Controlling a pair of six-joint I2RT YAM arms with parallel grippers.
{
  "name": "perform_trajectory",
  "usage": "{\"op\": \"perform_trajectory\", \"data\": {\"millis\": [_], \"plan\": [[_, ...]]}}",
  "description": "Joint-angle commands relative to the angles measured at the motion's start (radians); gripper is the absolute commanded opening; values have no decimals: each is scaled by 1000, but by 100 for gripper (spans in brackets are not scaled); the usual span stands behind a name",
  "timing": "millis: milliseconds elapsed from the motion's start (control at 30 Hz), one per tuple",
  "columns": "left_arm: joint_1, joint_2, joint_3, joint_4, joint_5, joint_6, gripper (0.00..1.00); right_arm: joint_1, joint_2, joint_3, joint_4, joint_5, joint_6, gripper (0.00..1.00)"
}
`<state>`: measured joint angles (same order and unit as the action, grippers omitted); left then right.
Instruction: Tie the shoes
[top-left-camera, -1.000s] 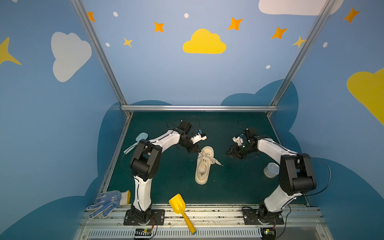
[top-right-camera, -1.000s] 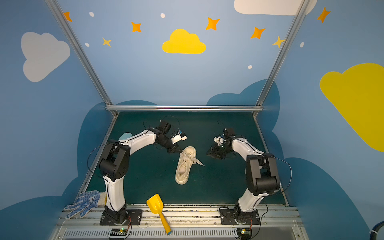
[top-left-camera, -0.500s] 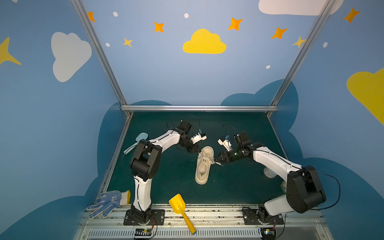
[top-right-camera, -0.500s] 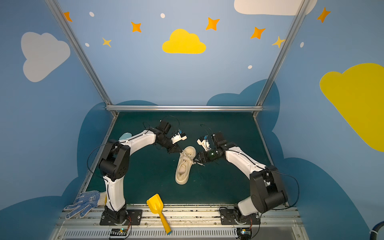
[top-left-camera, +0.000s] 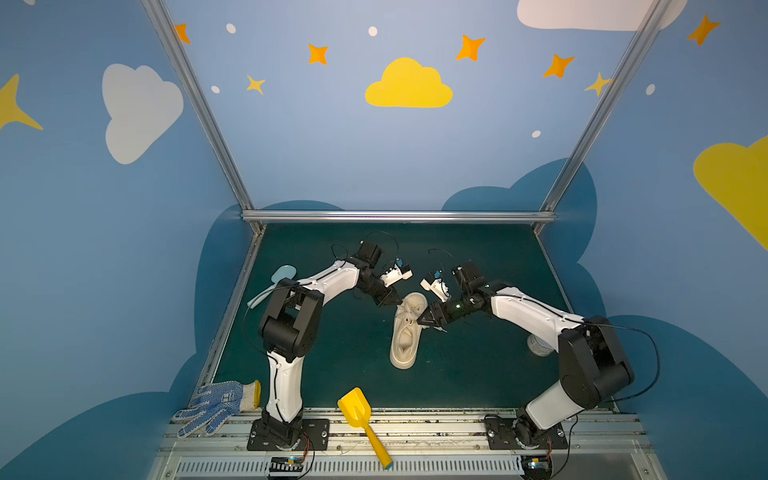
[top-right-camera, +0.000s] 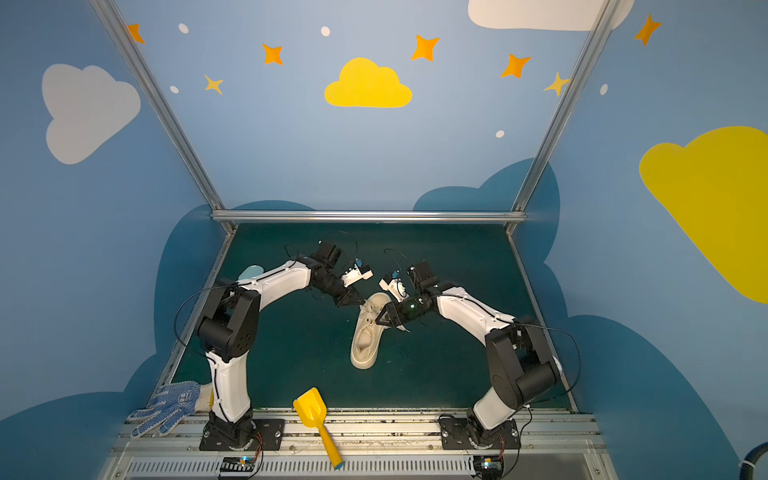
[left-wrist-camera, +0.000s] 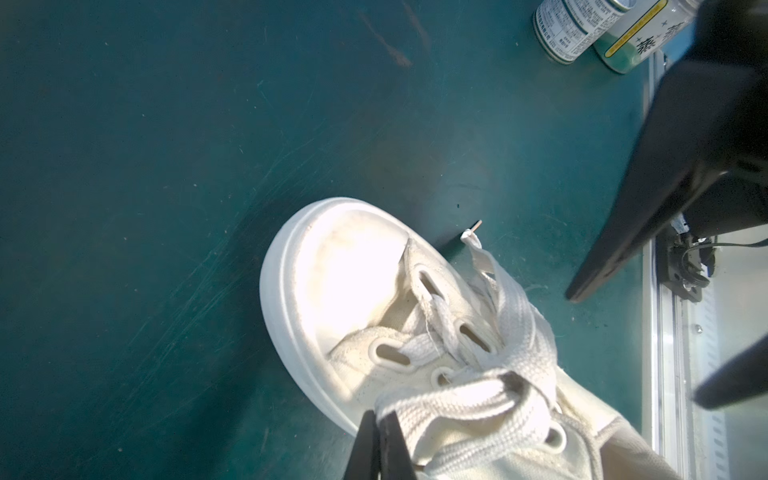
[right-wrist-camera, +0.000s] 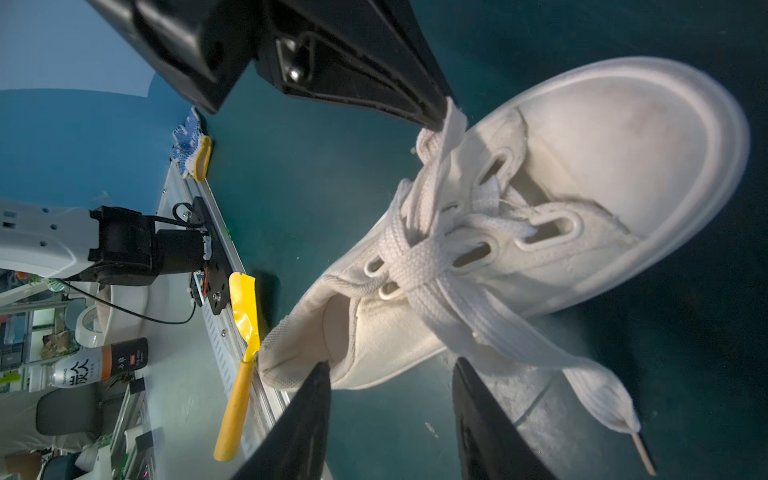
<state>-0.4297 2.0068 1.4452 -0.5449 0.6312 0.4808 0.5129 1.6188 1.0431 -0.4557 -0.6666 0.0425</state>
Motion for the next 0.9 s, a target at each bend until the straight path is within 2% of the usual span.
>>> {"op": "perform_trajectory", "data": {"millis": [0,433,533,800,867], "plan": [[5,-3,-9,2,29,-9,6,7,35,39,-38,4,-37,49],[6,-3,-13,9,30,-22,6,1,150,148,-89,42,-128,51],[5,-4,-14,8,30,-22,5,-2,162,171,-124,48,-127,48],[6,-3,-16,15,32,-24,5,-14,35,78,-78,57,-45,45],[5,-1,-17,17,33,-25,5,-18,23,59,-76,73,-24,41]]}}
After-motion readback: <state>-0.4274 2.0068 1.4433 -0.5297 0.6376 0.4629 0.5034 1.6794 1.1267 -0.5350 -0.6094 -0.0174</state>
